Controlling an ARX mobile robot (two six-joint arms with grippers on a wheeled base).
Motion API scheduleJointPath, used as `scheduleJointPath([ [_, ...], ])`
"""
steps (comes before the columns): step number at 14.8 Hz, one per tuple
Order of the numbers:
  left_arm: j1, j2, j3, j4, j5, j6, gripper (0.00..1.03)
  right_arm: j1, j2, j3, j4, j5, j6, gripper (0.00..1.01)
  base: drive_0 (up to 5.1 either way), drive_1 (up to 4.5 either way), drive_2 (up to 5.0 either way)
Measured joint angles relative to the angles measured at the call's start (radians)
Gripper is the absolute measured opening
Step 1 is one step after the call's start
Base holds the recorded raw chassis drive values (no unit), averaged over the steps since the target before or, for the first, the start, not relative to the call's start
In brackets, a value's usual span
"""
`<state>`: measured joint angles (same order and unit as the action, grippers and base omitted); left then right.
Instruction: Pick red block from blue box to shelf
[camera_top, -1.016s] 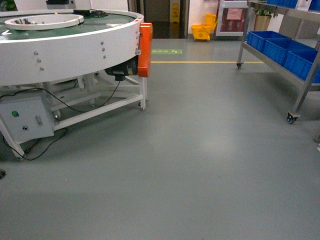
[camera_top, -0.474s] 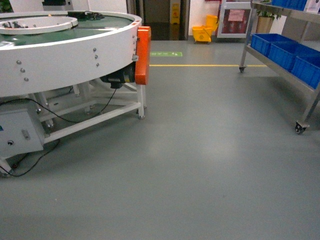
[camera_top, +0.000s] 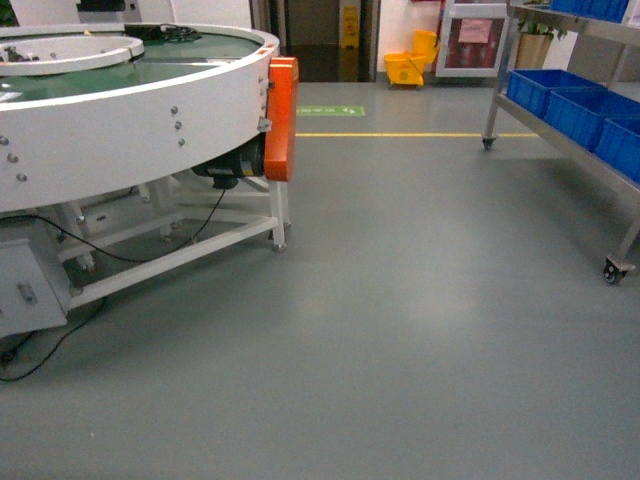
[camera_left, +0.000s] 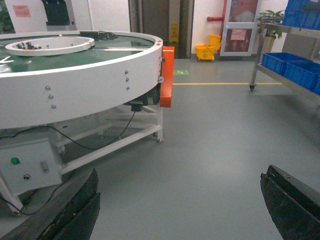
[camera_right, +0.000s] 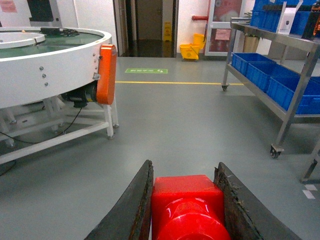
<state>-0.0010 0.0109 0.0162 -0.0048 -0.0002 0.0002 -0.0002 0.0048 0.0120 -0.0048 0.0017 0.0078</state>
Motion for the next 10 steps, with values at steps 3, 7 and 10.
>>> scheduleJointPath([
  [3, 0.000, 0.000, 0.000, 0.002, 0.000, 0.000, 0.98, 0.000, 0.000, 0.000, -0.003, 0.000, 0.000, 0.29, 0.0, 4.21, -4.2],
  [7, 0.000, 0.000, 0.000, 0.000, 0.000, 0.000, 0.98, 0.000, 0.000, 0.000, -0.001, 0.000, 0.000, 0.29, 0.0, 4.23, -4.2],
  [10, 0.000, 0.000, 0.000, 0.001, 0.000, 0.000, 0.98, 0.000, 0.000, 0.000, 0.000, 0.000, 0.000, 0.29, 0.0, 4.27, -4.2],
])
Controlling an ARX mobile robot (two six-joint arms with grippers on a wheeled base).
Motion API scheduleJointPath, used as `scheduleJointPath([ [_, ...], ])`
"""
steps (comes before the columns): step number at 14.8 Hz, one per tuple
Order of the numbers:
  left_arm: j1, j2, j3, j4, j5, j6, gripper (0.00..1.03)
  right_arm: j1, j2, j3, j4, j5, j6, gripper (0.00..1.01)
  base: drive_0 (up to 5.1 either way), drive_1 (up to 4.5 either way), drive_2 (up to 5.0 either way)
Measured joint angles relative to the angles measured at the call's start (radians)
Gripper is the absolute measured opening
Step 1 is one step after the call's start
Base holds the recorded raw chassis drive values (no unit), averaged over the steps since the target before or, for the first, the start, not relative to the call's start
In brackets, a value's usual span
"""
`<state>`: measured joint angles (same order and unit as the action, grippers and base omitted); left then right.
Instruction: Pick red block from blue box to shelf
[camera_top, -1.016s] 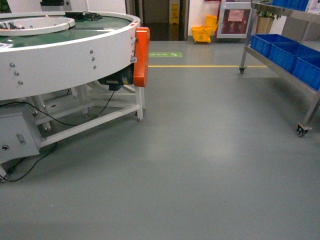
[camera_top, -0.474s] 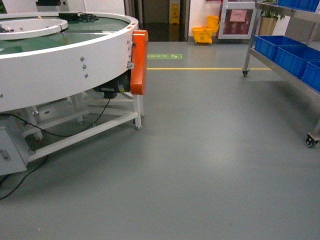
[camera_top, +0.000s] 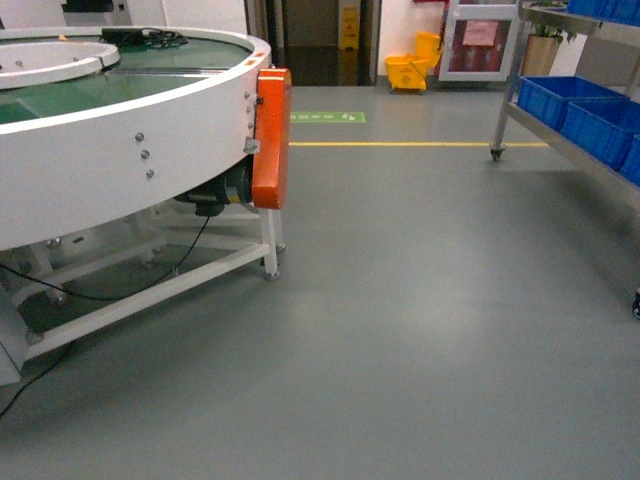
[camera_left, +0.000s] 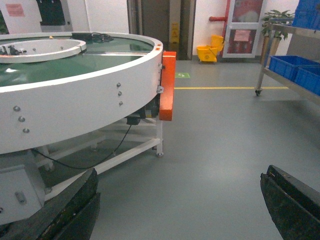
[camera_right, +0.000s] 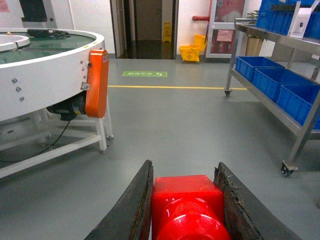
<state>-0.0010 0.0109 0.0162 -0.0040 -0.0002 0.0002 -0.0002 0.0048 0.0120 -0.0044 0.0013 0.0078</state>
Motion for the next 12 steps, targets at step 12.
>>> scheduleJointPath([
  [12, 0.000, 0.000, 0.000, -0.002, -0.001, 0.000, 0.98, 0.000, 0.000, 0.000, 0.002, 0.000, 0.000, 0.29, 0.0, 4.26, -4.3],
])
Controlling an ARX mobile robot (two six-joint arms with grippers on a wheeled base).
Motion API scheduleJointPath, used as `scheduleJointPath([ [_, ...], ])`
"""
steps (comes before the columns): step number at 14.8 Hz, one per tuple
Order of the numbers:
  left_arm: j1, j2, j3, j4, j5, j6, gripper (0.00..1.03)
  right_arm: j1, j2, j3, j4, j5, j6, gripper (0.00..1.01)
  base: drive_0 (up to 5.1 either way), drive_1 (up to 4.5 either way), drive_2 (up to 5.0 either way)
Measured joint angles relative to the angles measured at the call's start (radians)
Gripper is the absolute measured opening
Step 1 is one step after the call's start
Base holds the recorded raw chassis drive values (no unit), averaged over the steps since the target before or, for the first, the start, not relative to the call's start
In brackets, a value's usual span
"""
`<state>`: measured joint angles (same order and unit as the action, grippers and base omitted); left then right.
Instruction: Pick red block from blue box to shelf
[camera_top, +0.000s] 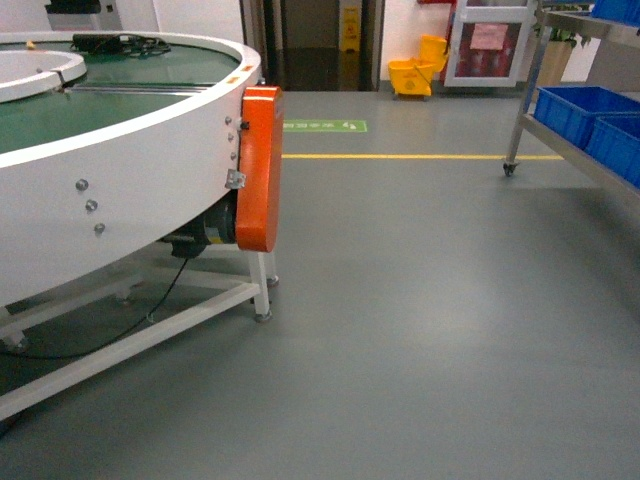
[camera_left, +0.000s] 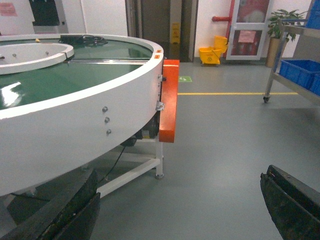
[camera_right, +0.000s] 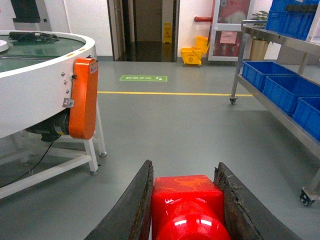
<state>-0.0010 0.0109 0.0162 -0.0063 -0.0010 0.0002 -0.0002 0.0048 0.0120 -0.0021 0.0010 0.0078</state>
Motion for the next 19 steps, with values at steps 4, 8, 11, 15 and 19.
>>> scheduleJointPath([
  [4, 0.000, 0.000, 0.000, 0.002, 0.001, 0.000, 0.98, 0.000, 0.000, 0.000, -0.005, 0.000, 0.000, 0.29, -0.1, 4.24, -4.4],
  [8, 0.001, 0.000, 0.000, -0.001, -0.001, 0.000, 0.98, 0.000, 0.000, 0.000, -0.006, 0.000, 0.000, 0.29, -0.7, -0.69, -0.7],
  [11, 0.000, 0.000, 0.000, 0.002, 0.000, 0.000, 0.98, 0.000, 0.000, 0.000, -0.002, 0.000, 0.000, 0.29, -1.7, -1.68, -1.7],
  [15, 0.000, 0.000, 0.000, 0.002, 0.000, 0.000, 0.98, 0.000, 0.000, 0.000, -0.002, 0.000, 0.000, 0.29, -1.6, -1.61, -1.6],
  [19, 0.000, 0.000, 0.000, 0.002, 0.000, 0.000, 0.98, 0.000, 0.000, 0.000, -0.002, 0.000, 0.000, 0.29, -1.5, -1.53, -1.5],
])
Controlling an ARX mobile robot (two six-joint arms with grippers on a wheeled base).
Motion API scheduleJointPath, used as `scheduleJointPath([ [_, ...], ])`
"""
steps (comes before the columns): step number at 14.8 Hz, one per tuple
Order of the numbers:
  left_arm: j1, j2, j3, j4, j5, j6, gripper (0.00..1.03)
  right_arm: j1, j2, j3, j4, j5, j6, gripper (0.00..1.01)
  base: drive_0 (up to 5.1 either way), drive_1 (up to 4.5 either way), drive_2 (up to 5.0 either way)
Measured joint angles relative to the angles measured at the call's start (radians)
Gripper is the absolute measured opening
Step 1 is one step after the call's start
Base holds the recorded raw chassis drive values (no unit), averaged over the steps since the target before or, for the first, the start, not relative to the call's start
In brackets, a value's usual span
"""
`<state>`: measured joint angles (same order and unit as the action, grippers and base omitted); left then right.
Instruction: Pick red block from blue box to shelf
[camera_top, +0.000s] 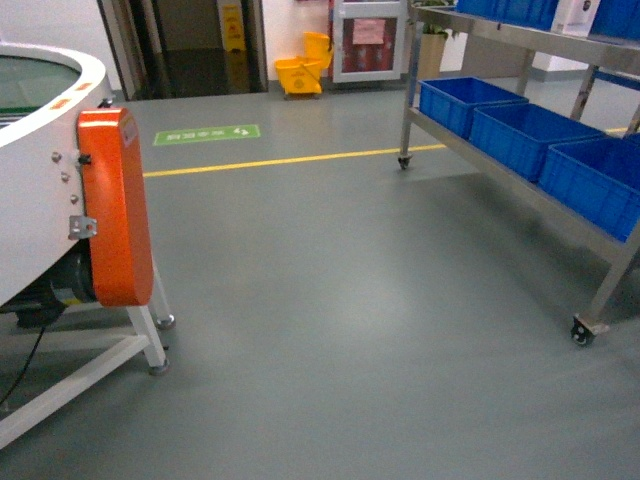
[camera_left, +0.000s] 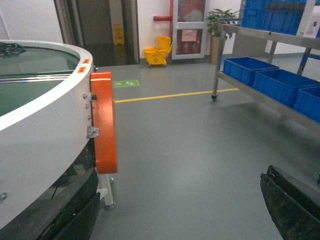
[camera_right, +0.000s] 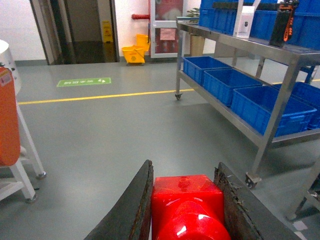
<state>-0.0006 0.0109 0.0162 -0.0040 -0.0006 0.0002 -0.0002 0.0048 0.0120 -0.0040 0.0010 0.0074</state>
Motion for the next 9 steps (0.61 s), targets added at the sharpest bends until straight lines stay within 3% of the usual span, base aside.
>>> scheduleJointPath([
  [9, 0.000, 0.000, 0.000, 0.000, 0.000, 0.000, 0.98, 0.000, 0.000, 0.000, 0.000, 0.000, 0.000, 0.29, -1.5, -1.54, -1.5],
])
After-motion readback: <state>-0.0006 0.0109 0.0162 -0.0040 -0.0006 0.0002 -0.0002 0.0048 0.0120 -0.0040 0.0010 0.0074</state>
